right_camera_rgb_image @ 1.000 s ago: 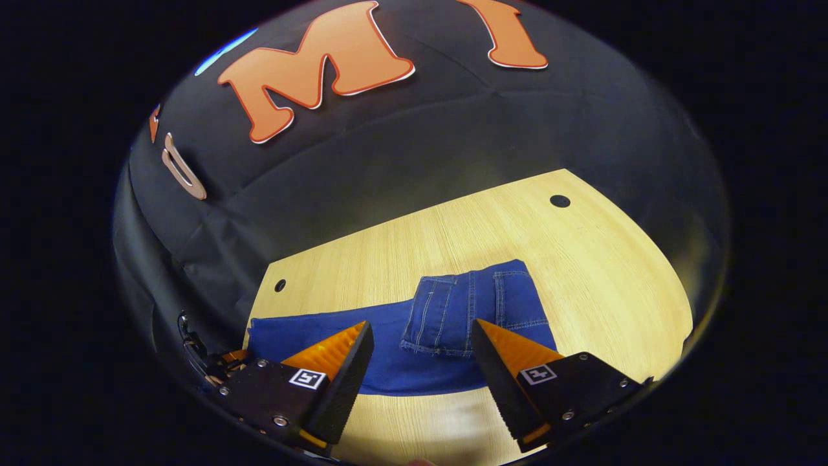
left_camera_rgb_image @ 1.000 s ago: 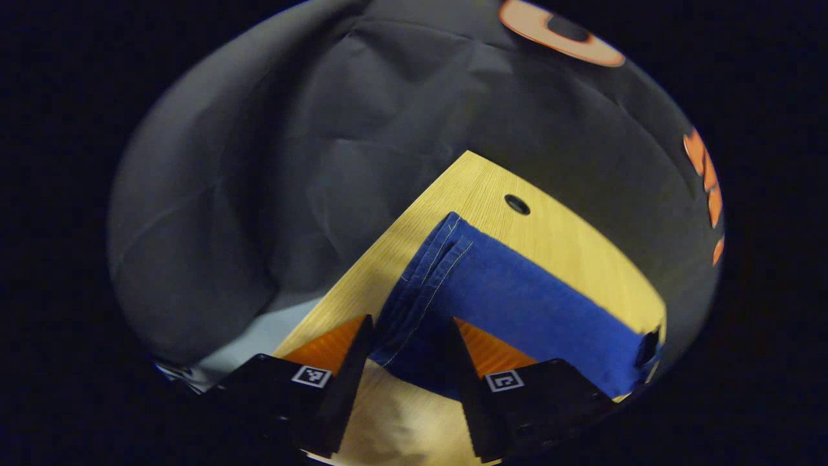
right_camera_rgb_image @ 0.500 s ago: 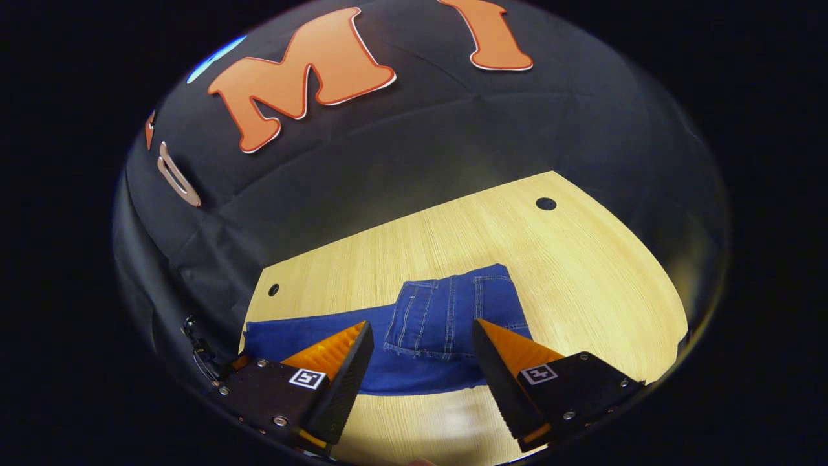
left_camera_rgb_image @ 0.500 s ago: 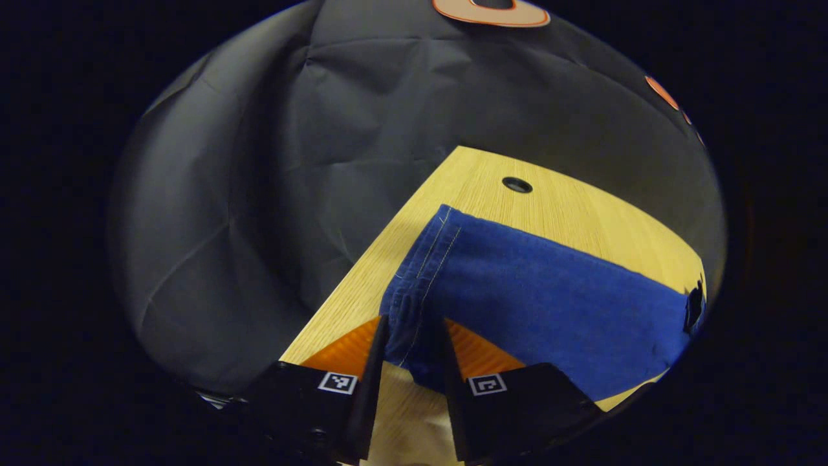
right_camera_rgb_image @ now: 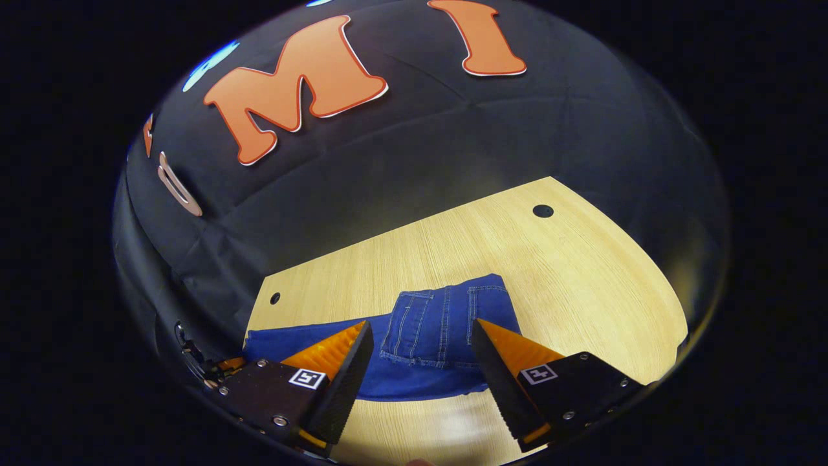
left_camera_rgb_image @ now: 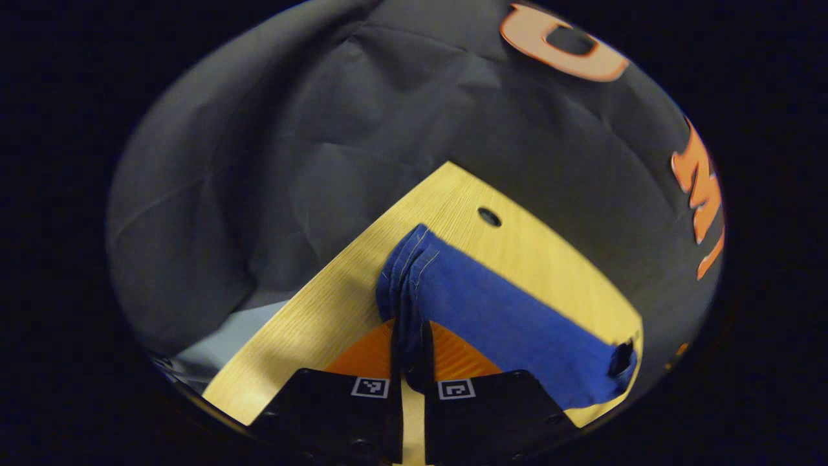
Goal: Grasp the waist and the cuffs of the jeans and fold them to make the two legs overlap; first hold the waist and fold one-third of the jeans toward the cuffs, then hold the cuffs and fold the remaining one-third in the same direction to finish folding.
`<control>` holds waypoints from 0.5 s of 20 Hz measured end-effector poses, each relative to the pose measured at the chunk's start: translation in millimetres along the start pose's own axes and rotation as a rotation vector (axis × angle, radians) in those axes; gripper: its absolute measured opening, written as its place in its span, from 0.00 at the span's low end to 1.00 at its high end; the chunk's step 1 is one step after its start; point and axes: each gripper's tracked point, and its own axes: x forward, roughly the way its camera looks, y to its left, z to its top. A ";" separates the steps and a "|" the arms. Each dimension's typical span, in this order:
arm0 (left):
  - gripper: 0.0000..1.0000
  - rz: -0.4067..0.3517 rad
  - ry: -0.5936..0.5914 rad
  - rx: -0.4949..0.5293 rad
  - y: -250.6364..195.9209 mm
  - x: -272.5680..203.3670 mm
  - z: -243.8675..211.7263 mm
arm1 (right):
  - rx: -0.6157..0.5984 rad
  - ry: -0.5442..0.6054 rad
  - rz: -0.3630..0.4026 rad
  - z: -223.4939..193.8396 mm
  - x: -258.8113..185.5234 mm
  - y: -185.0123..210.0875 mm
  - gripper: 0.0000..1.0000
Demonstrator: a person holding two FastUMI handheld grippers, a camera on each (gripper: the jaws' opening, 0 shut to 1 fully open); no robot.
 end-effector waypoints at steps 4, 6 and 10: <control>0.13 -0.042 -0.064 -0.007 -43.9 -28.5 3.5 | -0.007 -0.021 0.024 8.9 -6.0 -18.5 0.94; 0.13 -0.073 -0.106 0.033 -81.8 -49.6 10.5 | 0.009 -0.029 0.046 15.2 -8.8 -28.6 0.94; 0.13 -0.156 -0.180 0.097 -166.7 -90.6 23.2 | -0.003 -0.058 0.074 27.0 -16.8 -47.1 0.94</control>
